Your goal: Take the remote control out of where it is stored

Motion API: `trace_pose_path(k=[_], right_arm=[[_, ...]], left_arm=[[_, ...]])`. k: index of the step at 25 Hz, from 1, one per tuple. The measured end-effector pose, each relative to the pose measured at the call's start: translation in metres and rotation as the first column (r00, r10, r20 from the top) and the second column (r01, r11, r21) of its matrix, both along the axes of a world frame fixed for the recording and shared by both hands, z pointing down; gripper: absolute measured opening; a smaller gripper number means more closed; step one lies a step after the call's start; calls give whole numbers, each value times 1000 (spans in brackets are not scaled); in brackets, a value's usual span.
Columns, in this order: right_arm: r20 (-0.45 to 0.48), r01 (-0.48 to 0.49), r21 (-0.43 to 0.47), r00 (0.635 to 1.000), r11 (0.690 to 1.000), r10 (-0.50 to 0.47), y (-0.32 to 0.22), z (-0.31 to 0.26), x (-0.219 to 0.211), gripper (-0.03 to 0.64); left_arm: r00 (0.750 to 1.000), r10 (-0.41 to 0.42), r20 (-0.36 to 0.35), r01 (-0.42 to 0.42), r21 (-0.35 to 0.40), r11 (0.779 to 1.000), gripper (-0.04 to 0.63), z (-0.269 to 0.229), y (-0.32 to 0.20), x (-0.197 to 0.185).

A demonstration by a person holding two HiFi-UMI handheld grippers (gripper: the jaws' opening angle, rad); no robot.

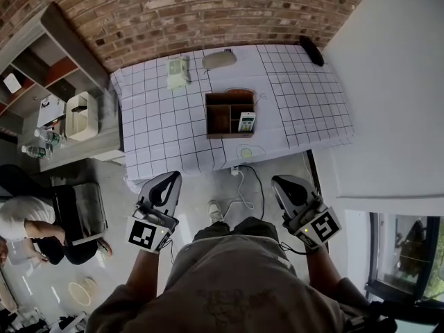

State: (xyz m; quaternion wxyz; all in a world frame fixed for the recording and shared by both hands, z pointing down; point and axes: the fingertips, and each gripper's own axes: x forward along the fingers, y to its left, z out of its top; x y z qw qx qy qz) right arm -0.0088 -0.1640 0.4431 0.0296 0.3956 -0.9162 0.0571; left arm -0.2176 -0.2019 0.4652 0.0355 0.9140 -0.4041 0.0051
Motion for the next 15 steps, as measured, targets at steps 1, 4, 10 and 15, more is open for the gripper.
trace_pose_path(k=[1, 4, 10, 15], right_arm=[[-3, 0, 2, 1000, 1000, 0, -1, -1, -1, 11], [-2, -1, 7, 1000, 1000, 1, -3, -5, -2, 11], [-5, 2, 22, 1000, 1000, -2, -6, -9, -1, 11], [-6, 24, 38, 1000, 999, -23, -11, -14, -4, 11]], left_arm=[[1000, -1, -3, 1, 0, 1000, 5, -1, -1, -1], [1000, 2, -7, -2, 8, 1000, 5, -4, -3, 0], [1000, 14, -12, -13, 26, 1000, 5, -11, -4, 6], [1000, 9, -14, -8, 37, 999, 5, -16, -9, 8]])
